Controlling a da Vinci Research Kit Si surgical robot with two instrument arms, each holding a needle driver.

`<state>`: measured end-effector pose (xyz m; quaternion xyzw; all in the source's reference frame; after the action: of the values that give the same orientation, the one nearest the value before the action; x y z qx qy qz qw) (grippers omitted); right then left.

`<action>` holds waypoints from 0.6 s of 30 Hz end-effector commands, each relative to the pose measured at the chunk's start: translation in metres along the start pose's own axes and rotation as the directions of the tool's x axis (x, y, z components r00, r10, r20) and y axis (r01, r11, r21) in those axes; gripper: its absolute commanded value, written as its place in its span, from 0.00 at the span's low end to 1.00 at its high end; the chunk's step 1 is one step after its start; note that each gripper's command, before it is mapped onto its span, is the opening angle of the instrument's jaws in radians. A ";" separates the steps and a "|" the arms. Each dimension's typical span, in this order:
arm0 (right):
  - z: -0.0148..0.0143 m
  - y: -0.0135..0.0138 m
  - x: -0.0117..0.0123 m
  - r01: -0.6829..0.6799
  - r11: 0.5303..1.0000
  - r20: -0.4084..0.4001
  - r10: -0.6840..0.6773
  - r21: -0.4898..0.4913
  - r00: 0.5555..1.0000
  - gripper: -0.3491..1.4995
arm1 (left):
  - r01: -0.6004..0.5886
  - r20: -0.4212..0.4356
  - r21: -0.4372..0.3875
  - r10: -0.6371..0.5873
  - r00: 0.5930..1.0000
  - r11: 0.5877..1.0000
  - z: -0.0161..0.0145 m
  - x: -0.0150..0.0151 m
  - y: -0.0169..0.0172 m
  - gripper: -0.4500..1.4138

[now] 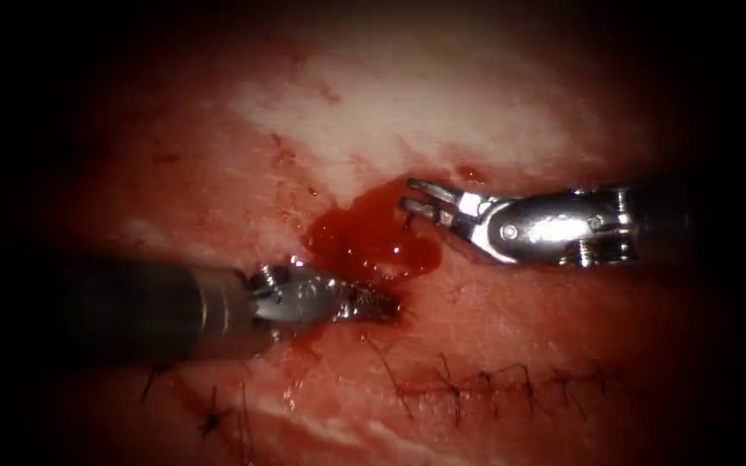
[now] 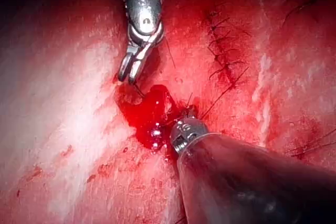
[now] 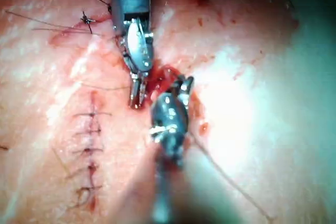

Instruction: Wound Closure

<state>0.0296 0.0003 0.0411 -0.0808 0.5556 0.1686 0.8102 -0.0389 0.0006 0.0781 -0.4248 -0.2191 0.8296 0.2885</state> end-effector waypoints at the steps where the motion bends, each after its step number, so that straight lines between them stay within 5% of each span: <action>1: 0.0004 -0.0003 -0.0003 -0.008 1.000 0.007 0.008 -0.005 1.000 0.00 | 0.001 0.001 -0.002 -0.001 1.000 1.000 0.0009 -0.0004 0.0001 0.16; 5: 0.0002 0.0003 -0.0003 -0.002 1.000 -0.001 0.002 -0.017 1.000 0.00 | 0.001 0.001 -0.002 -0.001 1.000 1.000 0.0009 -0.0005 0.0001 0.16; 8: 0.0002 0.0000 -0.0001 0.155 0.988 -0.035 -0.156 -0.017 0.987 0.00 | 0.000 0.001 -0.002 0.000 1.000 1.000 0.0009 -0.0005 0.0001 0.16; 18: 0.0006 0.0004 0.0005 0.126 0.992 -0.034 -0.126 -0.016 0.991 0.00 | 0.000 0.004 -0.001 0.000 1.000 1.000 0.0009 -0.0005 0.0001 0.16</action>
<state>0.0295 0.0014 0.0404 -0.1248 0.5613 0.1206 0.8092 -0.0389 0.0005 0.0781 -0.4232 -0.2191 0.8306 0.2882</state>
